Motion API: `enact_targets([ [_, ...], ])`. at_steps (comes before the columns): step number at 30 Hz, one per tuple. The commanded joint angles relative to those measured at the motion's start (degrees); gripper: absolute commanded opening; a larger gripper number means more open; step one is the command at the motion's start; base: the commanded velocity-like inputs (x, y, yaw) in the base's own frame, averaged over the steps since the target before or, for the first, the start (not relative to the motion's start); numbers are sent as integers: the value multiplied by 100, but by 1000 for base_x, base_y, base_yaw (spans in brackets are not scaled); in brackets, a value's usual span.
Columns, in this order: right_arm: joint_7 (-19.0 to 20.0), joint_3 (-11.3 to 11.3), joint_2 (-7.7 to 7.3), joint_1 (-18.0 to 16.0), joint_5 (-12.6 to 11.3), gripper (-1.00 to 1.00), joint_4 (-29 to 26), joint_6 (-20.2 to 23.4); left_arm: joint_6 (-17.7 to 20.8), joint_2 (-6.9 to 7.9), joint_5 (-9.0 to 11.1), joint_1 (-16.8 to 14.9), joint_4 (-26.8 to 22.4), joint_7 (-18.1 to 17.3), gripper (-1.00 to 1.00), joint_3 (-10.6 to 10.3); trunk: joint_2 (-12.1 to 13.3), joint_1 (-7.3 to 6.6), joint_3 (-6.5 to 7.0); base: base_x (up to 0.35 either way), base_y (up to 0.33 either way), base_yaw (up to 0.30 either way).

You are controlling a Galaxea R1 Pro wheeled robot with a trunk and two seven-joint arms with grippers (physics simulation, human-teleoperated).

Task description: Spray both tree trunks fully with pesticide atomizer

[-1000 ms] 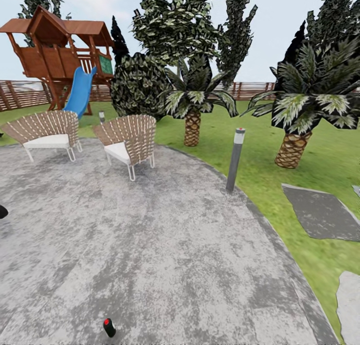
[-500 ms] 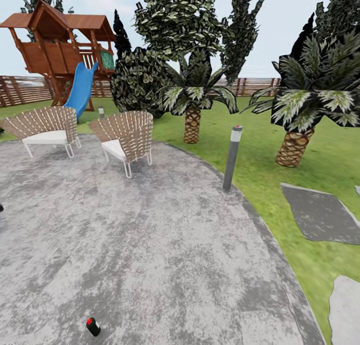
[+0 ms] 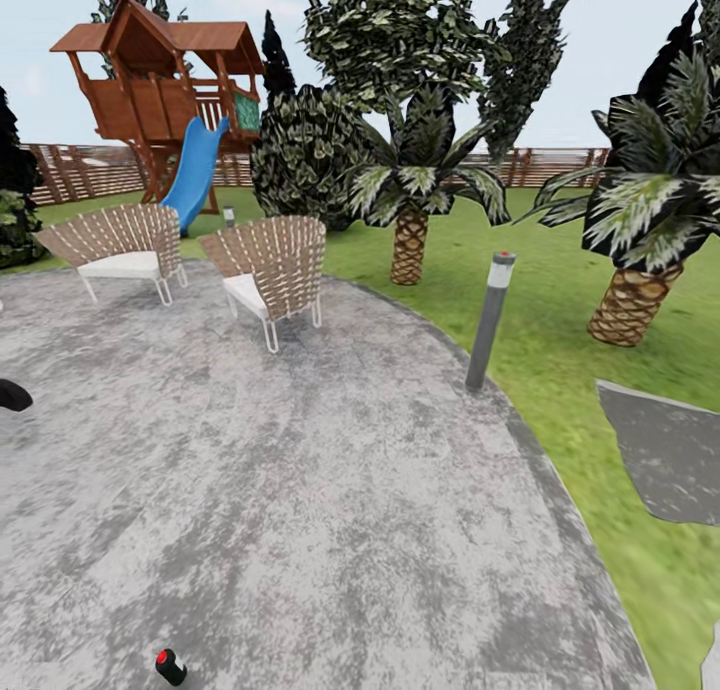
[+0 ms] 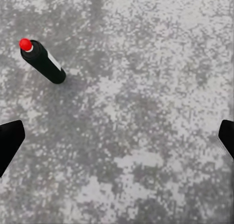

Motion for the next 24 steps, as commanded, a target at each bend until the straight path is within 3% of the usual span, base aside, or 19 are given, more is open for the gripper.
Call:
enact_targets([
  [1, -3, 0, 0, -2, 4, 100, 4, -18, -19, -1, 12, -4, 5, 4, 100, 5, -2, 1, -12, 220, -208, 186],
  [24, -3, 1, 0, -2, 6, 100, 4, -17, -19, 54, 13, -4, 5, 21, 100, 13, -2, 1, -168, 138, -259, 188],
])
